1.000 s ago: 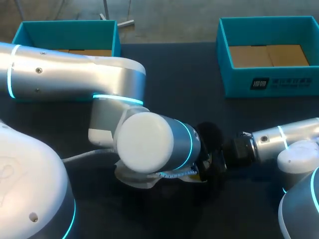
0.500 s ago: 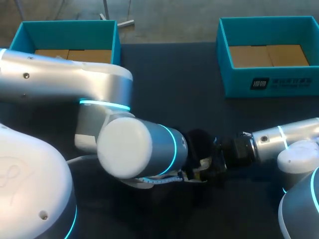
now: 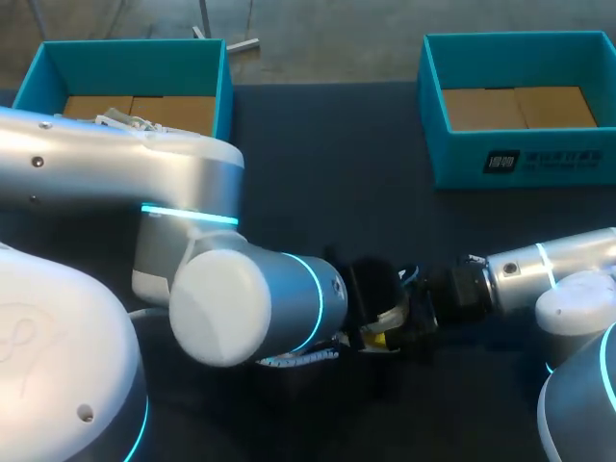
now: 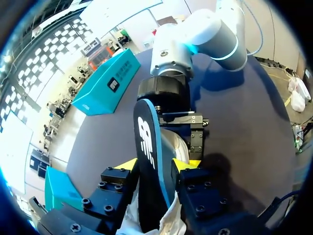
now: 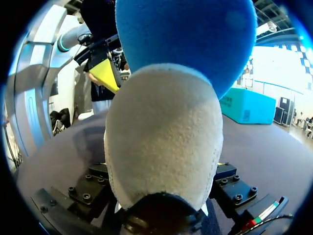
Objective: Take the shoe out of the shoebox, open the shoe tongue, remove and reinsert the insole, then place the shoe into the shoebox
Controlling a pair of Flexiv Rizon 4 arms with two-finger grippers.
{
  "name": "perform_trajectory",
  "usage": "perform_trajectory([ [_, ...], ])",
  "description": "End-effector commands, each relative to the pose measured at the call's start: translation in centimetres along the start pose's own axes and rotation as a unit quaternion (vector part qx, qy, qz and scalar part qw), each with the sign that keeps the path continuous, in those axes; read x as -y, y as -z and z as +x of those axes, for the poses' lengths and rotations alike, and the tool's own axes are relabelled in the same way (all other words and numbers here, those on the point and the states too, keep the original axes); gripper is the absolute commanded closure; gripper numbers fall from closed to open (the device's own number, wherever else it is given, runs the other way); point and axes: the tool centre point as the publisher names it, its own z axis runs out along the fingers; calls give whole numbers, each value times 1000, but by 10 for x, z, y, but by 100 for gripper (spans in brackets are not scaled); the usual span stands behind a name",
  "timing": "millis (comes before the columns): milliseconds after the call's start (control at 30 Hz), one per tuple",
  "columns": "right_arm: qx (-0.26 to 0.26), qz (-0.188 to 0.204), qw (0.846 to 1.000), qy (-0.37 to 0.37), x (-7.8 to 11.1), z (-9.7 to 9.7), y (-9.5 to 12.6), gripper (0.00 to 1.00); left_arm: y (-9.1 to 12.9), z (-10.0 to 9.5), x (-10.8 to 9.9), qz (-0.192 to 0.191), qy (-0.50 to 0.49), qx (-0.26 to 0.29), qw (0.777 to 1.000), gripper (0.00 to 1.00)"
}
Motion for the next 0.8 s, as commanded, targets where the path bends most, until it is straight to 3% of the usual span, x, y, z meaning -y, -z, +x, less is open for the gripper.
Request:
perform_trajectory([
  [33, 0, 3, 1000, -1, -1, 0, -2, 100, -2, 1, -3, 4, -1, 6, 1000, 58],
  [500, 0, 3, 1000, -1, -1, 0, -2, 100, -18, -4, -4, 9, 0, -2, 1000, 60],
  [800, 0, 3, 1000, -1, -1, 0, -2, 100, -26, -8, -1, 15, -2, -12, 1000, 67],
])
